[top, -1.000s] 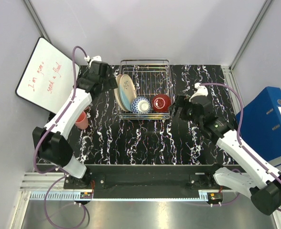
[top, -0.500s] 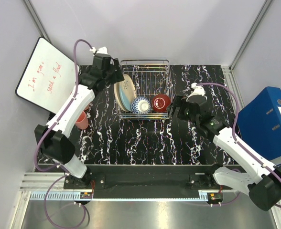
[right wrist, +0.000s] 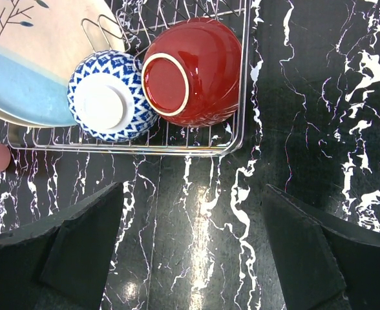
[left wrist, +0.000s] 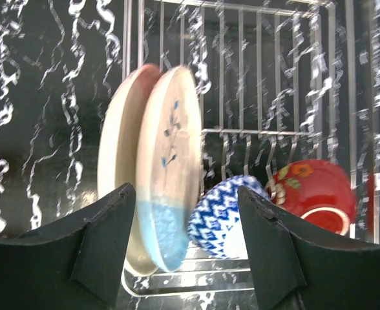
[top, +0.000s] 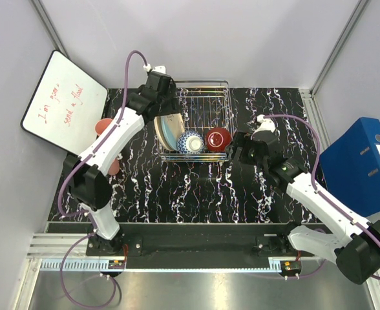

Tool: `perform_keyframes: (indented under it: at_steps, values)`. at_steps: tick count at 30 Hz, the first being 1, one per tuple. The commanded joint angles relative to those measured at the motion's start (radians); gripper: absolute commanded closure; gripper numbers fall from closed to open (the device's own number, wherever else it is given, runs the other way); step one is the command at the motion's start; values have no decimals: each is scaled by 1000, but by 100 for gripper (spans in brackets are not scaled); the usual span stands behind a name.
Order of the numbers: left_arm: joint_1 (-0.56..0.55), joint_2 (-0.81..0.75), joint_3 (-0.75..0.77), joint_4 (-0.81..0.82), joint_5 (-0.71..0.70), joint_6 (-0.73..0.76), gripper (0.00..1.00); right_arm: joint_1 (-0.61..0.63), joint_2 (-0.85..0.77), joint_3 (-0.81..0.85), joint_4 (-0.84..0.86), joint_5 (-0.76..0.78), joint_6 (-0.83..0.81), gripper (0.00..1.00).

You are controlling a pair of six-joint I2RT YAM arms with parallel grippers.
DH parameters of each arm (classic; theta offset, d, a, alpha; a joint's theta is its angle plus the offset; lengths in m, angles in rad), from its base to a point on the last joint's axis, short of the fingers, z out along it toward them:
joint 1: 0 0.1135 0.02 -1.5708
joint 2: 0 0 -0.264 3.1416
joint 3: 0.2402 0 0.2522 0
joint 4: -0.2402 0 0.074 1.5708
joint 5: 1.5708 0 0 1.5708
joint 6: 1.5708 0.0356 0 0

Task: Unload the mixed dishes from the dish rack
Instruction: Pick up the plate from the dish rack.

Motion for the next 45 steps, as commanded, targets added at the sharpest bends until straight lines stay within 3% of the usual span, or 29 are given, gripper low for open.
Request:
perform_keyframes:
  at_steps: [1,15,22,23,30,39,45]
  values:
    - [1,30,39,-43,-64,22,32,0,-19,-8,47,5,-7,5]
    - [0,152,79,-103,-63,33,34,0,-28,-37,58,11,-2,5]
    - [1,189,93,-106,-61,33,60,0,-20,-45,62,16,-12,5]
    - [1,192,93,-103,-60,36,69,0,-20,-45,61,16,-12,5]
    - [4,214,76,-105,-47,45,100,0,-16,-50,65,16,-7,5]
    - [10,154,93,-100,-64,45,100,0,-25,-50,65,14,-2,5]
    - [33,91,190,-102,-41,40,100,0,-23,-33,65,17,-4,5]
